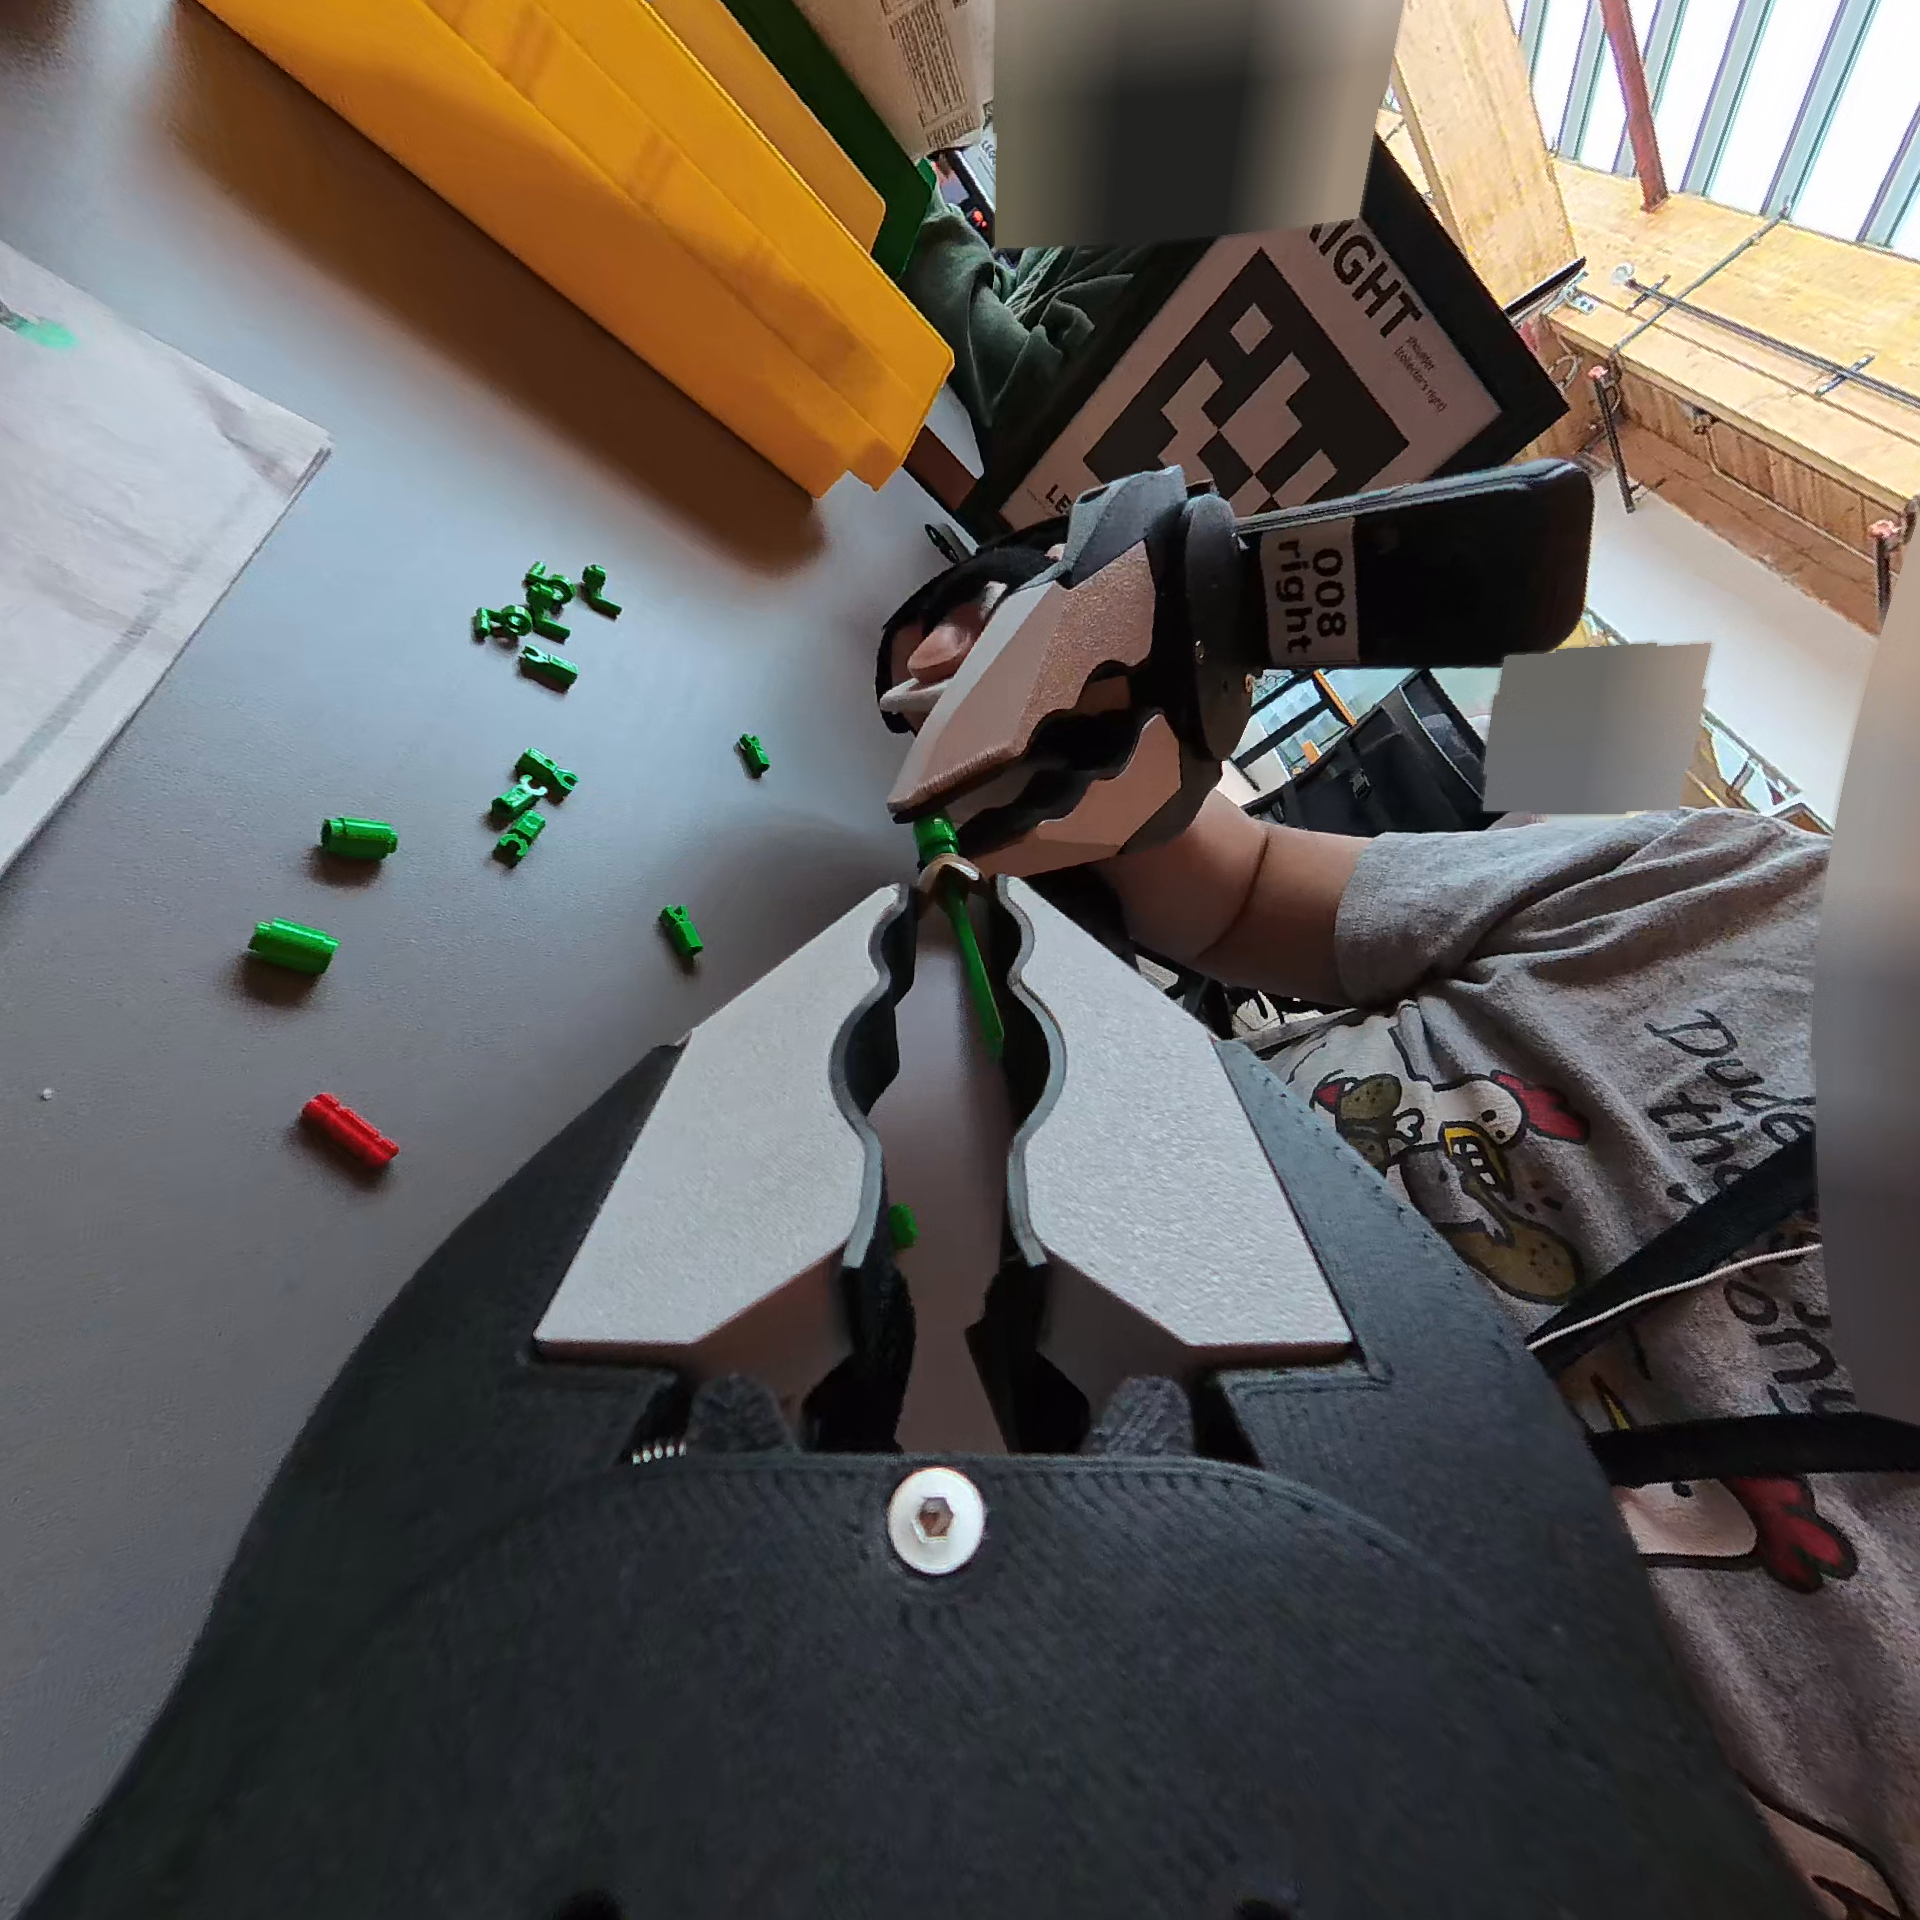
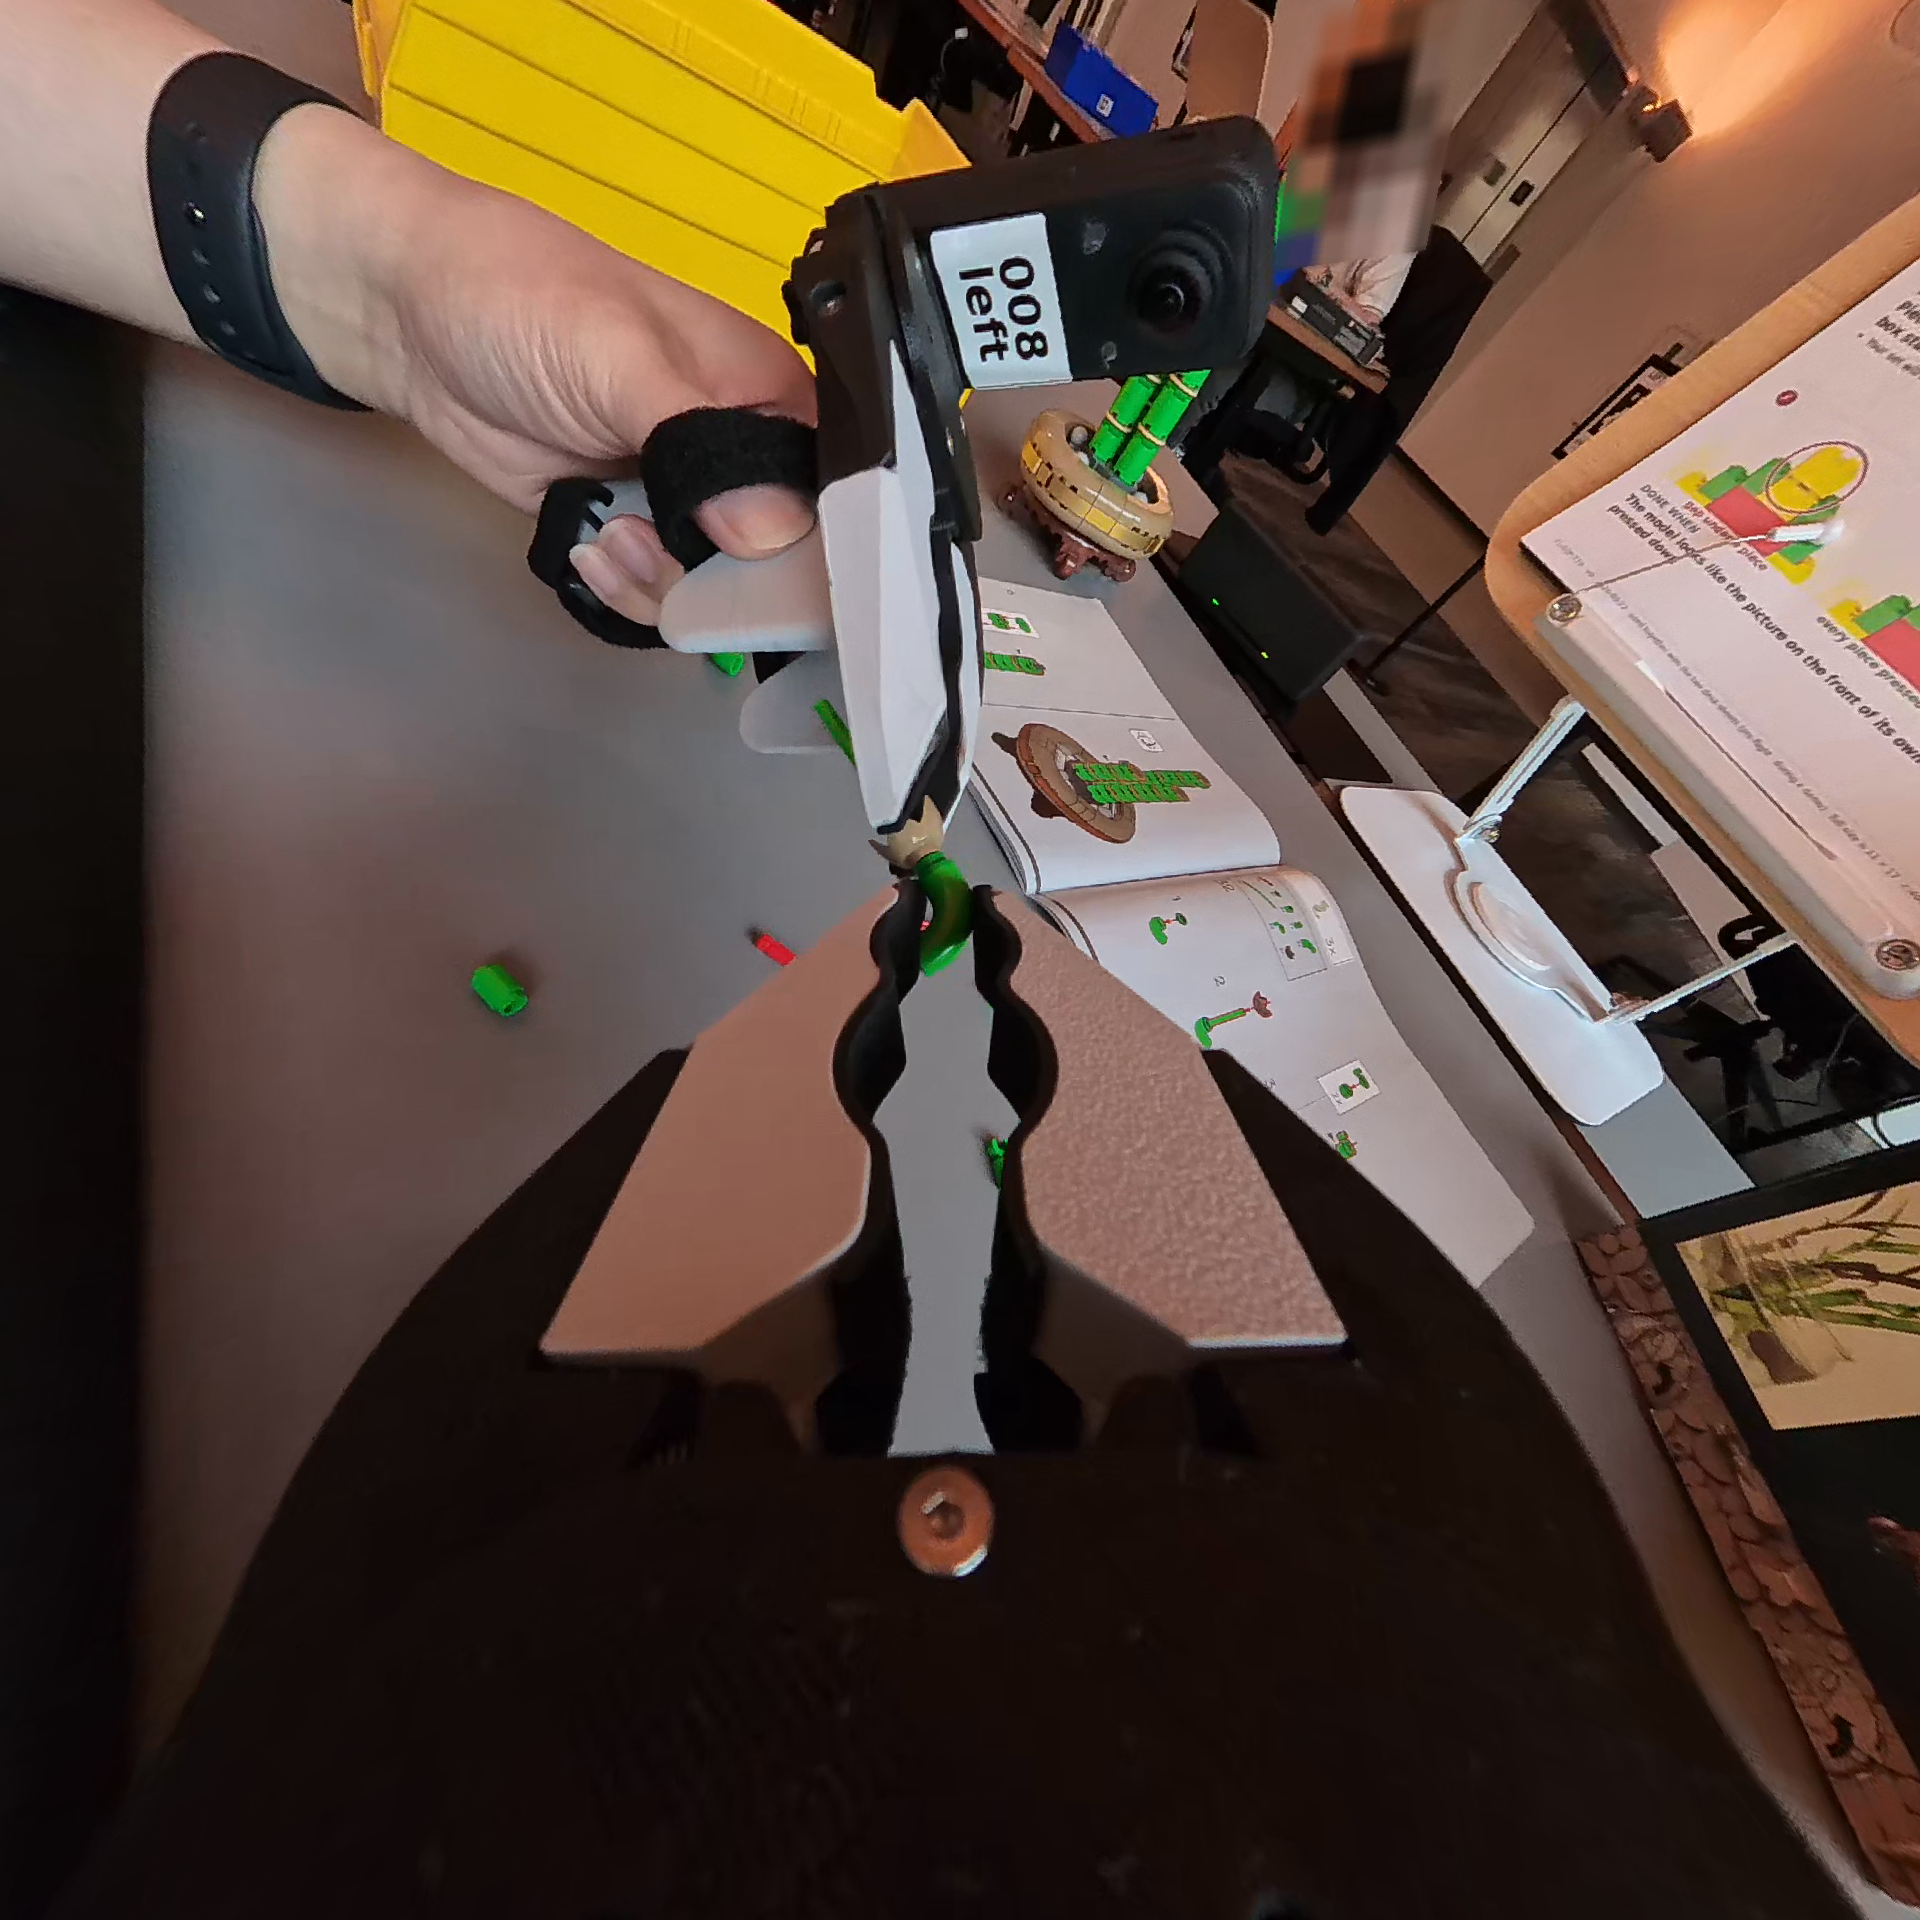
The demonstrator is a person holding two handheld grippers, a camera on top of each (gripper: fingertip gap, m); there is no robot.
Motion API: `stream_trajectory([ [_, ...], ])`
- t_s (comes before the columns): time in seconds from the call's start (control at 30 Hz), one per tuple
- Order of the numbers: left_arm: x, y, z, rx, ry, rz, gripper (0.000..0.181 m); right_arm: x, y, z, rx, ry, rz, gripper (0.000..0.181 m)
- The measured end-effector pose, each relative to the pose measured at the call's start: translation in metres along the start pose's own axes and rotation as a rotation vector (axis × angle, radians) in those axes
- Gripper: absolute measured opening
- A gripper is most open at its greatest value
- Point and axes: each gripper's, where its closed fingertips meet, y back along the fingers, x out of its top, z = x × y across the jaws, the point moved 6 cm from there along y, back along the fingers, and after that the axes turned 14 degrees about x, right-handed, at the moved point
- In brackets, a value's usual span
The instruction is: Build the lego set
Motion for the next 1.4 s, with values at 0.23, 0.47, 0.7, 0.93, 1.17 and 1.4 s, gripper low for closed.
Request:
stream_trajectory([
  [0.23, 0.001, 0.001, -0.002, 0.005, 0.02, 0.008, 0.011, -0.002, -0.005, -0.002, -0.023, 0.026, -0.046, 0.005],
  [0.47, 0.007, 0.013, -0.01, 0.035, 0.025, 0.054, 0.024, -0.003, -0.001, 0.009, -0.119, -0.031, -0.053, 0.005],
  [0.7, 0.02, 0.024, -0.006, 0.047, -0.033, 0.188, 0.021, 0.0, 0.001, 0.017, -0.126, -0.294, 0.06, 0.005],
  [0.93, 0.025, 0.024, -0.005, 0.045, -0.016, 0.244, 0.006, 0.001, -0.01, 0.016, -0.102, -0.407, 0.063, 0.005],
  [1.17, 0.022, 0.031, -0.012, 0.004, 0.057, 0.192, 0.0, 0.009, -0.015, 0.01, 0.022, -0.436, 0.167, 0.016],
  [1.4, -0.004, 0.024, -0.013, -0.16, 0.125, -0.108, 0.0, 0.013, -0.024, -0.027, 0.165, -0.008, 0.049, 0.064],
])
